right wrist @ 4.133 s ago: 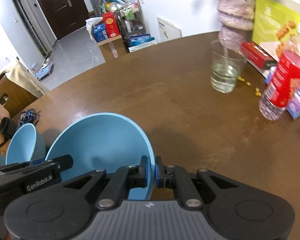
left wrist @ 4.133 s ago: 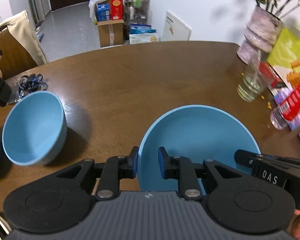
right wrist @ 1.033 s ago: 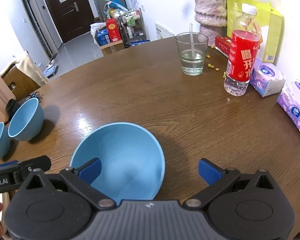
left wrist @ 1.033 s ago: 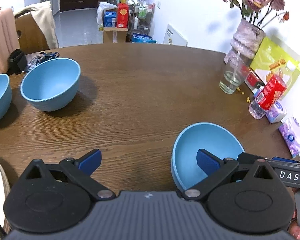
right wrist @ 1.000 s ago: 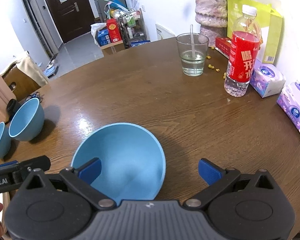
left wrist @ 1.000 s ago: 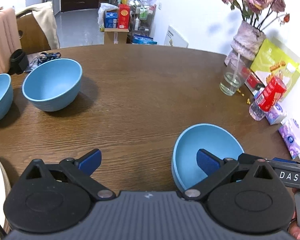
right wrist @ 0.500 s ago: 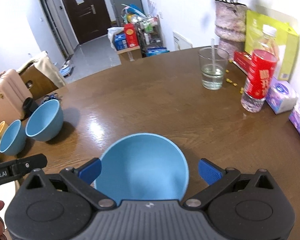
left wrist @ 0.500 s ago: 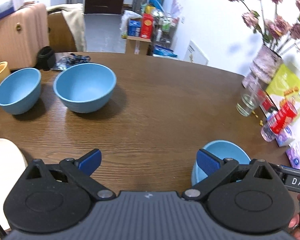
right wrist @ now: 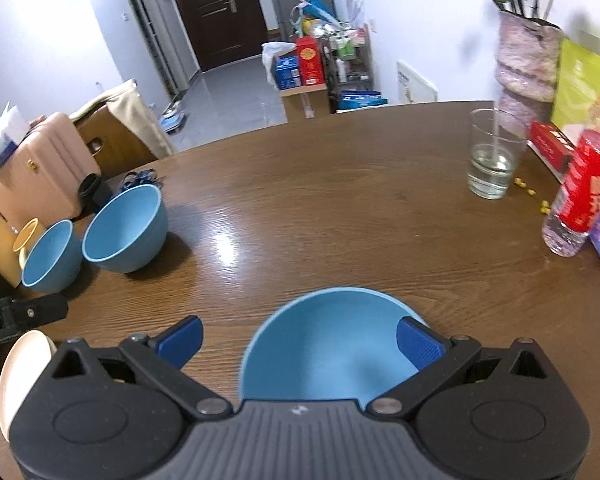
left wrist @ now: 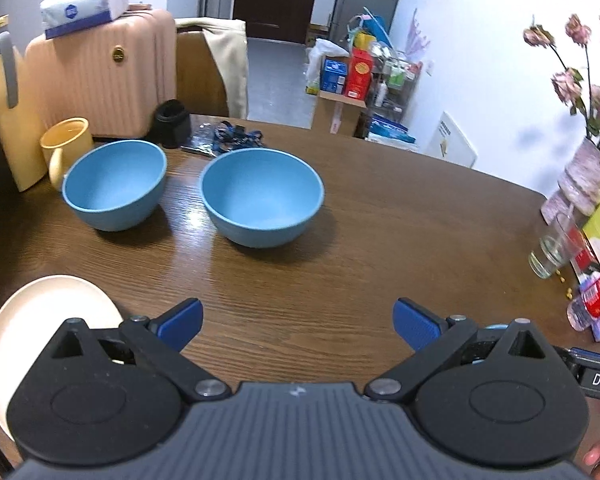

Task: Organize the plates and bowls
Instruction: 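Move both open tools back toward the two blue bowls beside the yellow mug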

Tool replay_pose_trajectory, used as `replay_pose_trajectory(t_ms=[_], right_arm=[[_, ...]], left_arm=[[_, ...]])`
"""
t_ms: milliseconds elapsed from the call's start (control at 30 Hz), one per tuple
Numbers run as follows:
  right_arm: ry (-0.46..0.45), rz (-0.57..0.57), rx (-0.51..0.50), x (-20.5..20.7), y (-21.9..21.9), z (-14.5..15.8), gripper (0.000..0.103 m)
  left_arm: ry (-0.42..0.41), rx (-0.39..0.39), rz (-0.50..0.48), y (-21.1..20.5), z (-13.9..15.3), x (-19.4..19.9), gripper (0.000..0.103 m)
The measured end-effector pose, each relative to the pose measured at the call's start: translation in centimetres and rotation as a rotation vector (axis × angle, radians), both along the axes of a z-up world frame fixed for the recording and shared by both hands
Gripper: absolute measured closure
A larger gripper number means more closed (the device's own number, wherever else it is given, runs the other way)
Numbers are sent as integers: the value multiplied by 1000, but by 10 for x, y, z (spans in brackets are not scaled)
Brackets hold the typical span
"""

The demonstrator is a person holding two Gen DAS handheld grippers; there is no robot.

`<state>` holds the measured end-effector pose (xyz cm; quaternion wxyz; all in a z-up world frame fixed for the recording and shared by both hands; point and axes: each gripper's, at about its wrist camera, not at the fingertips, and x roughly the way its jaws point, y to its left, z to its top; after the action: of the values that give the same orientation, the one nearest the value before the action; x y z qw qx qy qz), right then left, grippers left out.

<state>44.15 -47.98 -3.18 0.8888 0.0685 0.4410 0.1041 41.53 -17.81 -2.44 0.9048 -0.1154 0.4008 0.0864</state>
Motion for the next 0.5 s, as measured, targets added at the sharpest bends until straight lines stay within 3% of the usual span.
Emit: replay_pose_trajectory(t_ms=[500], right_arm=[[-57, 16, 2, 15, 83, 51, 0]], left_arm=[[-40, 8, -46, 58, 40, 24, 0]])
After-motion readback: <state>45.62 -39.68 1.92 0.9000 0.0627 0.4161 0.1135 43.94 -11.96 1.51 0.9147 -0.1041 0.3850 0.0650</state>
